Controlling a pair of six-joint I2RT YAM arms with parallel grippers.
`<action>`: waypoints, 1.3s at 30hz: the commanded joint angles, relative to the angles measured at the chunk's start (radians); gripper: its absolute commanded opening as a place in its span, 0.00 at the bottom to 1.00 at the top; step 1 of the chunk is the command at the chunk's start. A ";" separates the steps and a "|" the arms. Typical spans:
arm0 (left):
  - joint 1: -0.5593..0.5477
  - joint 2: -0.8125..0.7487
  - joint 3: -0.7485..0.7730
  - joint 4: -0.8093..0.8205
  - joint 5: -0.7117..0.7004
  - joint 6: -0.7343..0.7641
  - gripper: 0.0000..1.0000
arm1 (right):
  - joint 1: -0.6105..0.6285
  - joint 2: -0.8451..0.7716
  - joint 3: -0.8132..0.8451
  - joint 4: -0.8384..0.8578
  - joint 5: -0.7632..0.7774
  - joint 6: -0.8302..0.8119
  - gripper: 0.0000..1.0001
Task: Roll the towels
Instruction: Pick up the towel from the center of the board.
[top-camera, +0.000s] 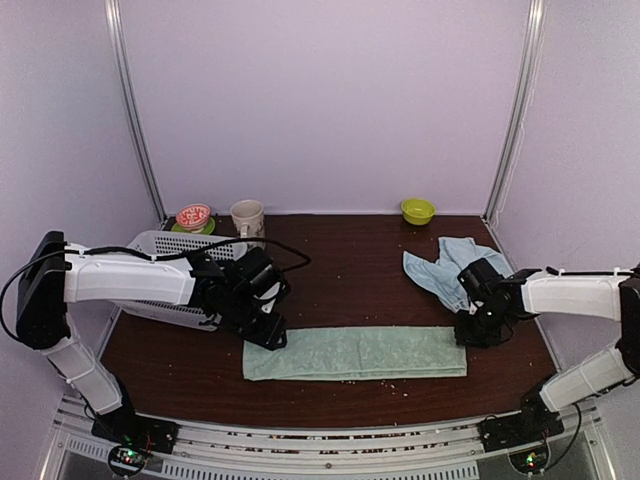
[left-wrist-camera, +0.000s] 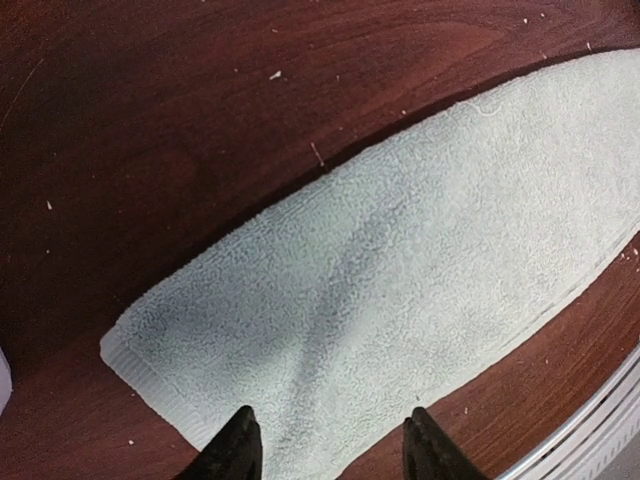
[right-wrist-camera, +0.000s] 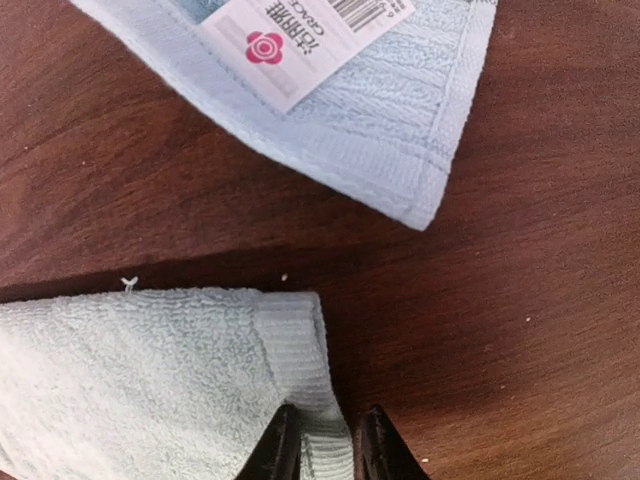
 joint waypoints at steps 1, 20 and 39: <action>-0.003 -0.019 0.016 0.008 -0.024 0.009 0.48 | -0.010 0.061 0.059 -0.045 0.030 -0.099 0.21; 0.004 0.021 0.043 0.042 -0.054 0.018 0.48 | 0.052 -0.201 -0.060 -0.068 -0.097 0.077 0.36; 0.011 0.037 0.039 0.052 -0.050 0.019 0.47 | 0.087 -0.207 -0.228 0.057 -0.194 0.178 0.10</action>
